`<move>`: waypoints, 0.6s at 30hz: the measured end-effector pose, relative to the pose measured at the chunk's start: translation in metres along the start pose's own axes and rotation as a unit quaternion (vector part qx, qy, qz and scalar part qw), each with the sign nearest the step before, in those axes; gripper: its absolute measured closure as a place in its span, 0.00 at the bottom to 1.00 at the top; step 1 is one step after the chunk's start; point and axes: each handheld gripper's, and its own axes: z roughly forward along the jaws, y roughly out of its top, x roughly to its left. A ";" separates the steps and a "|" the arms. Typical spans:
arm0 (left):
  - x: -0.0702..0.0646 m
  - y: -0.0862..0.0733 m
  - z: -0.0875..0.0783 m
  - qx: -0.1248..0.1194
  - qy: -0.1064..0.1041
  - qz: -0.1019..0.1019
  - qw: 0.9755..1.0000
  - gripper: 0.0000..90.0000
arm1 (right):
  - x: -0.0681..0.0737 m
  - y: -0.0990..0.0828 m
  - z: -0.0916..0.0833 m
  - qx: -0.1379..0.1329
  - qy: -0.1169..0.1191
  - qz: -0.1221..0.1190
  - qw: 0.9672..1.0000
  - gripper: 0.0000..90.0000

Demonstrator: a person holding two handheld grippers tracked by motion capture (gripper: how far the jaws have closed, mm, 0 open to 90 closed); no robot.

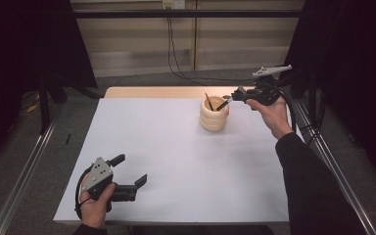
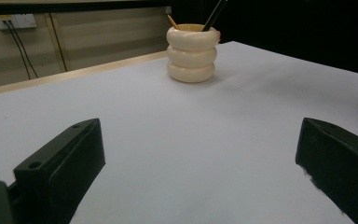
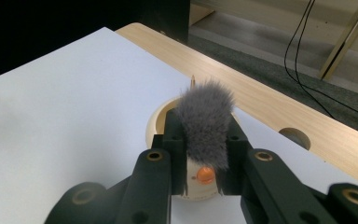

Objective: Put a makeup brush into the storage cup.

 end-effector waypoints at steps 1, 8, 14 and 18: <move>0.000 0.000 0.000 0.000 0.001 0.000 1.000 0.01 | 0.000 -0.002 0.003 0.001 -0.001 0.000 1.000 0.86; 0.001 0.000 -0.001 -0.001 0.004 0.000 1.000 0.01 | 0.002 -0.006 0.010 0.006 -0.002 0.003 1.000 0.86; 0.000 0.000 0.000 0.002 0.003 0.001 1.000 0.01 | 0.002 -0.009 0.016 0.006 -0.005 0.009 1.000 0.86; 0.001 0.000 0.000 0.003 -0.001 0.003 1.000 0.01 | 0.002 -0.010 0.020 0.012 -0.004 0.007 1.000 0.86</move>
